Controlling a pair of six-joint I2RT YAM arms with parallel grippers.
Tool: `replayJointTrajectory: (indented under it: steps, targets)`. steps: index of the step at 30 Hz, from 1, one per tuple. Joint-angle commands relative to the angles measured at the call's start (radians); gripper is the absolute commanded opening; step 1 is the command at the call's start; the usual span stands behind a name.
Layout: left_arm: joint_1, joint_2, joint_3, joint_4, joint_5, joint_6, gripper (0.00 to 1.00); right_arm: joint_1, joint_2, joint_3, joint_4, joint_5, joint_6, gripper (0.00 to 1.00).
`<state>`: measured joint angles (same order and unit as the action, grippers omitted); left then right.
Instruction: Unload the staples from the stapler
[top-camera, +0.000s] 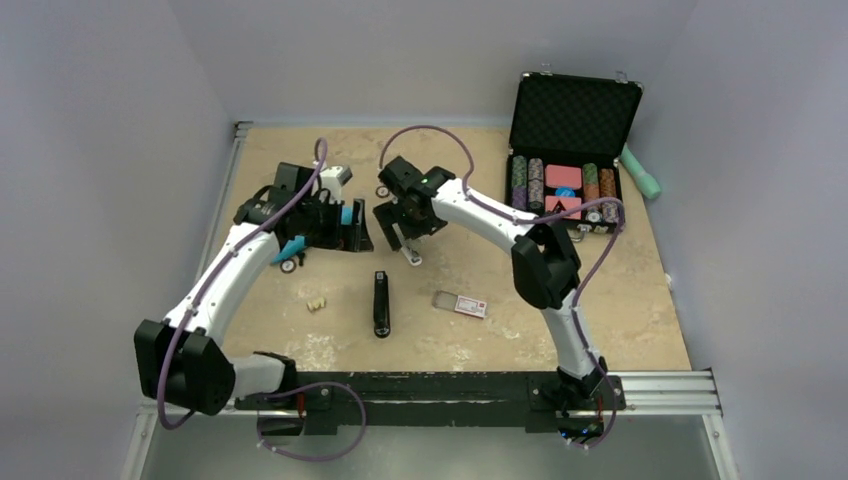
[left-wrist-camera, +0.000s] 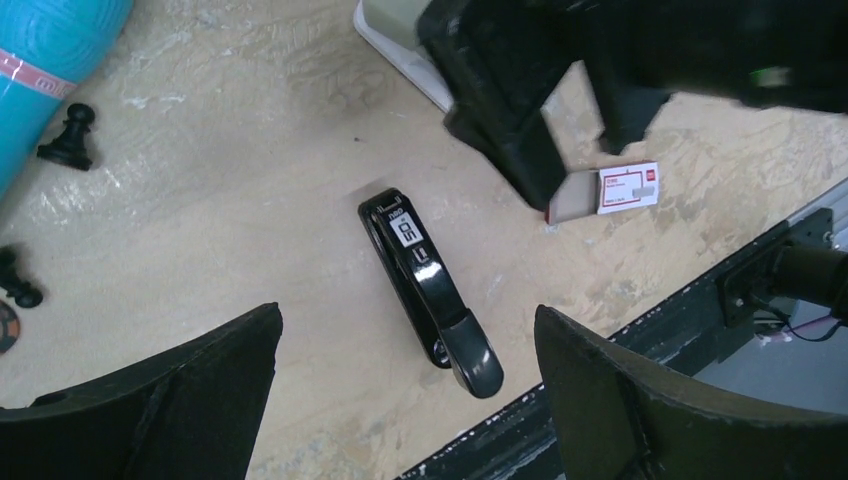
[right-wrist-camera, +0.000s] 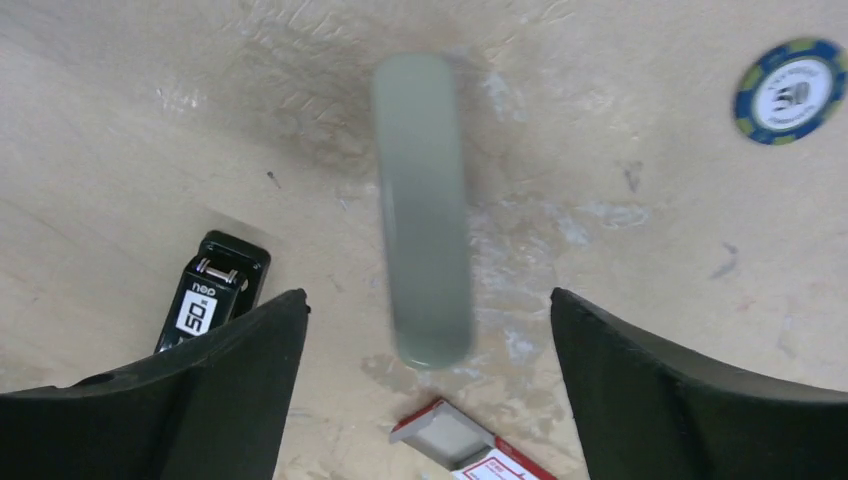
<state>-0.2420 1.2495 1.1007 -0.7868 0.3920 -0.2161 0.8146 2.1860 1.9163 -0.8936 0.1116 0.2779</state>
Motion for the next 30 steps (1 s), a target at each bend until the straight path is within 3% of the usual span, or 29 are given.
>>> replayJointTrajectory:
  steps: [1, 9, 14, 16, 19, 30]
  targets:
    - [-0.024, 0.066, 0.052, 0.118, 0.006, 0.091, 1.00, -0.098, -0.180, 0.005, 0.020, -0.046, 0.093, 0.98]
    - [-0.131, 0.146, 0.053, 0.304, -0.045, 0.390, 1.00, -0.228, -0.435, -0.116, 0.026, -0.094, 0.221, 0.99]
    - [-0.253, 0.230, 0.082, 0.294, -0.047, 0.746, 1.00, -0.235, -0.559, -0.251, 0.012, -0.087, 0.221, 0.98]
    - [-0.267, 0.289, 0.136, 0.243, -0.057, 0.825, 1.00, -0.236, -0.616, -0.309, 0.014, -0.087, 0.233, 0.99]
    - [-0.269, 0.378, 0.221, 0.151, -0.018, 0.893, 0.98, -0.238, -0.676, -0.378, 0.023, -0.101, 0.241, 0.99]
    - [-0.296, 0.530, 0.304, 0.097, 0.036, 0.965, 0.97, -0.254, -0.752, -0.407, -0.010, -0.074, 0.220, 0.99]
